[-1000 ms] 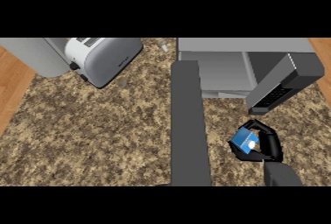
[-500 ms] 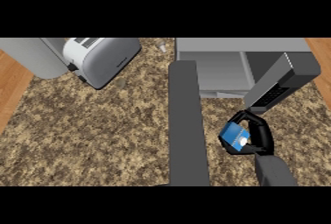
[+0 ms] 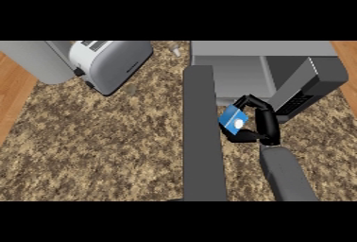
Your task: Pick up the milk, place it into the microwave and close the microwave
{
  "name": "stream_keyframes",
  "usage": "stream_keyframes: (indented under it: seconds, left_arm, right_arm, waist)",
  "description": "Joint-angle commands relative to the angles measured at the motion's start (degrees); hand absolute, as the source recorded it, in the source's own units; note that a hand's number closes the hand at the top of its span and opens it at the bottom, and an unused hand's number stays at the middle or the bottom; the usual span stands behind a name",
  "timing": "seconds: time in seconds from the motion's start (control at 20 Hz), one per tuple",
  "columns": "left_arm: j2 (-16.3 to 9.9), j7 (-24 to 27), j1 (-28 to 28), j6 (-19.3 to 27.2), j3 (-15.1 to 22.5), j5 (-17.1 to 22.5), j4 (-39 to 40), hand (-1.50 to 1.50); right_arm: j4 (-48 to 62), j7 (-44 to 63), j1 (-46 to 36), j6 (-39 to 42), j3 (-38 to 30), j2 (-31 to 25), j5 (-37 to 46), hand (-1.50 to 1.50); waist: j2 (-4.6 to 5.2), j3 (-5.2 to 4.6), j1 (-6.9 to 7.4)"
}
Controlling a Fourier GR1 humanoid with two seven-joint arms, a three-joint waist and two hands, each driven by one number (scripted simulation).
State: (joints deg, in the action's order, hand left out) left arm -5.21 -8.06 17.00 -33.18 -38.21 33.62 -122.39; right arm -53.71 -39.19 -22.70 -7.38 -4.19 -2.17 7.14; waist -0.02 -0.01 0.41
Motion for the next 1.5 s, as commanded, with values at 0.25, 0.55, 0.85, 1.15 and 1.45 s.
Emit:
stream_keyframes:
  seconds: [0.25, 0.55, 0.85, 1.15, 1.45]
  left_arm:
    - [0.2, -0.8, -1.1, 0.7, 0.0, -0.6, -0.2, -1.5]
    - [1.6, -0.2, -1.8, 0.7, 1.3, -3.1, -0.9, -1.5]
    - [-0.4, 1.6, -2.3, -3.0, 1.1, -2.6, 3.6, -1.5]
    - [0.3, 2.5, -6.4, -1.0, 2.4, -4.6, 5.1, -1.5]
    - [-1.4, 2.4, -6.0, -3.0, 2.2, -4.7, 6.9, -1.5]
  right_arm:
    - [9.5, 9.4, -14.5, -10.0, 1.1, -0.6, 8.1, 1.5]
    - [27.5, 7.3, -26.7, -16.4, -3.1, -2.7, 10.7, 1.5]
    - [37.1, 5.6, -33.9, -20.5, -6.5, -5.5, 10.7, 1.5]
    - [40.3, 4.0, -35.8, -27.2, -8.1, -8.7, 11.5, 1.5]
    - [43.0, 1.9, -36.8, -34.2, -6.6, -11.4, 14.8, 1.5]
  waist:
    - [0.12, 0.01, 0.46]
    - [0.74, 0.08, 1.92]
    - [1.41, 0.1, 3.41]
    - [2.14, 0.15, 4.21]
    - [2.79, 0.15, 5.75]
